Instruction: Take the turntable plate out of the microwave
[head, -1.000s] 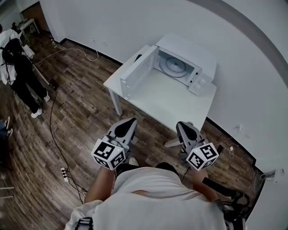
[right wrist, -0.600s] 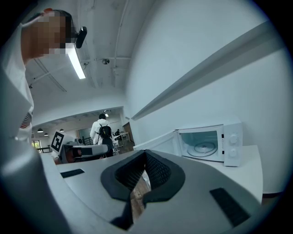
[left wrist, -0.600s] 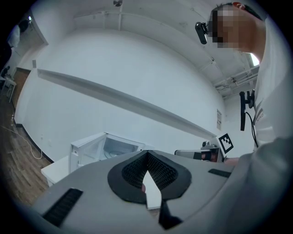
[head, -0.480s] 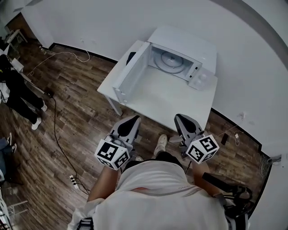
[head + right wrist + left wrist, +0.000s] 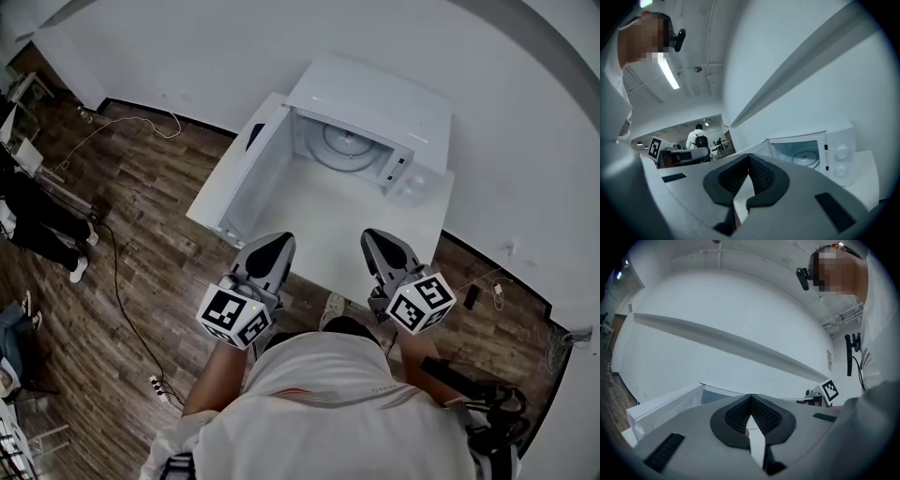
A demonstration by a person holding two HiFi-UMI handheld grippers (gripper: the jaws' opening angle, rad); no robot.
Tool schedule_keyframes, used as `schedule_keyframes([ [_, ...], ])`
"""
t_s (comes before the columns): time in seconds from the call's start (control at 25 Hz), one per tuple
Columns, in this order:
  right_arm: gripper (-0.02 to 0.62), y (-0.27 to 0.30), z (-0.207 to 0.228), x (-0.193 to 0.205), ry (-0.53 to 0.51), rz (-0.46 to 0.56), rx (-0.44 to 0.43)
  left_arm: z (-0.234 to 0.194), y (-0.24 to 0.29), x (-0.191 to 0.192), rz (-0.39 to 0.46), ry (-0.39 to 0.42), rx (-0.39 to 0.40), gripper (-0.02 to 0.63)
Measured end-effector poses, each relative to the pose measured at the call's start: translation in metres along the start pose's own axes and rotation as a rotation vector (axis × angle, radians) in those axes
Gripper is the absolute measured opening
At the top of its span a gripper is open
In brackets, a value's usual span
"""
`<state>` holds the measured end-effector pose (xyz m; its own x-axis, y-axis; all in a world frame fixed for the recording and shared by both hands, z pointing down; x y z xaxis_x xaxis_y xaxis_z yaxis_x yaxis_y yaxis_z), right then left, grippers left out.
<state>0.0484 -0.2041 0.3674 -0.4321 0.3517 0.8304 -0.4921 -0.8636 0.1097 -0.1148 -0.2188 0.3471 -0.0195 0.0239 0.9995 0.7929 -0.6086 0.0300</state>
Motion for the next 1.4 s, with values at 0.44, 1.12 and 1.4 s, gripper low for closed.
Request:
schedule_keyframes([
  [0.44,0.003,0.031,0.102,-0.044,0.034,-0.024,0.016,-0.014,0.114,0.013,-0.076,-0.016,-0.026,0.011],
  [1.12,0.003,0.110,0.178,0.014,0.368,-0.015,0.125,-0.071,0.202,0.102,-0.157,-0.203,0.016,0.011],
  [1.4,0.003,0.151,0.238,0.055,0.643,0.008,0.198,-0.094,0.242,0.180,-0.201,-0.560,0.018,0.011],
])
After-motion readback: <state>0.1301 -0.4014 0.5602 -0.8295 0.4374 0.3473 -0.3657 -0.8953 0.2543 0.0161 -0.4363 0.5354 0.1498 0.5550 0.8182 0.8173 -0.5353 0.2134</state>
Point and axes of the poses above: the fingertips, and each gripper's own axes: y forward along the fingers, z to its right, x out of its underside, the point moved 2 cm from there along -y, backward along the fingers, and after that the axes turned 15 degrees about y, right-handed, at the moved point
